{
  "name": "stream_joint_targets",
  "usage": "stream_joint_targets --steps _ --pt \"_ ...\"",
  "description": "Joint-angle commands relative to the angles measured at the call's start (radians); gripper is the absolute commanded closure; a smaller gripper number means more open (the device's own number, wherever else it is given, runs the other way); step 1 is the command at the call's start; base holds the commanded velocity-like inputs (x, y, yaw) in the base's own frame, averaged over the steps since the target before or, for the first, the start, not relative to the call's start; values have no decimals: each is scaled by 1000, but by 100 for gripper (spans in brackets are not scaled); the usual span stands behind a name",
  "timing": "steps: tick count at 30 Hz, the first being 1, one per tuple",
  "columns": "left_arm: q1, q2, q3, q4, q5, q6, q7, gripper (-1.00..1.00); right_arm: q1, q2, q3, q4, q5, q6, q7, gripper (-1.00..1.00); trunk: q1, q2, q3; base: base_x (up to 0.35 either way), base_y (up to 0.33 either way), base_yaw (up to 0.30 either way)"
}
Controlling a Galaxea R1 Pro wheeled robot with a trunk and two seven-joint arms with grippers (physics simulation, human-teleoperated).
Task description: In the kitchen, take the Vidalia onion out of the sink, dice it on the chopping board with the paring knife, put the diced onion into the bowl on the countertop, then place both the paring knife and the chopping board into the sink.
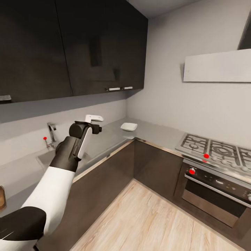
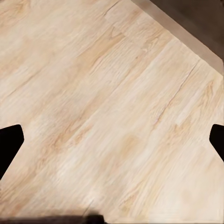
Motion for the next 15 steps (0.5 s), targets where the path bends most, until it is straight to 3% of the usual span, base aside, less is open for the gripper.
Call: stream_joint_targets --steps 1,4,15 --pt "0 0 -1 2 7 3 7 -100 0 0 -7 1 6 17 1 -100 1 -1 -1 341 0 0" --pt "0 -1 -1 4 7 2 7 -100 0 -5 -8 1 -13 57 23 -100 1 -1 -4 341 0 0" --pt "0 -2 -8 6 7 2 7 -100 27 -15 -11 2 -53 65 28 -100 1 -1 -6 288 0 0"
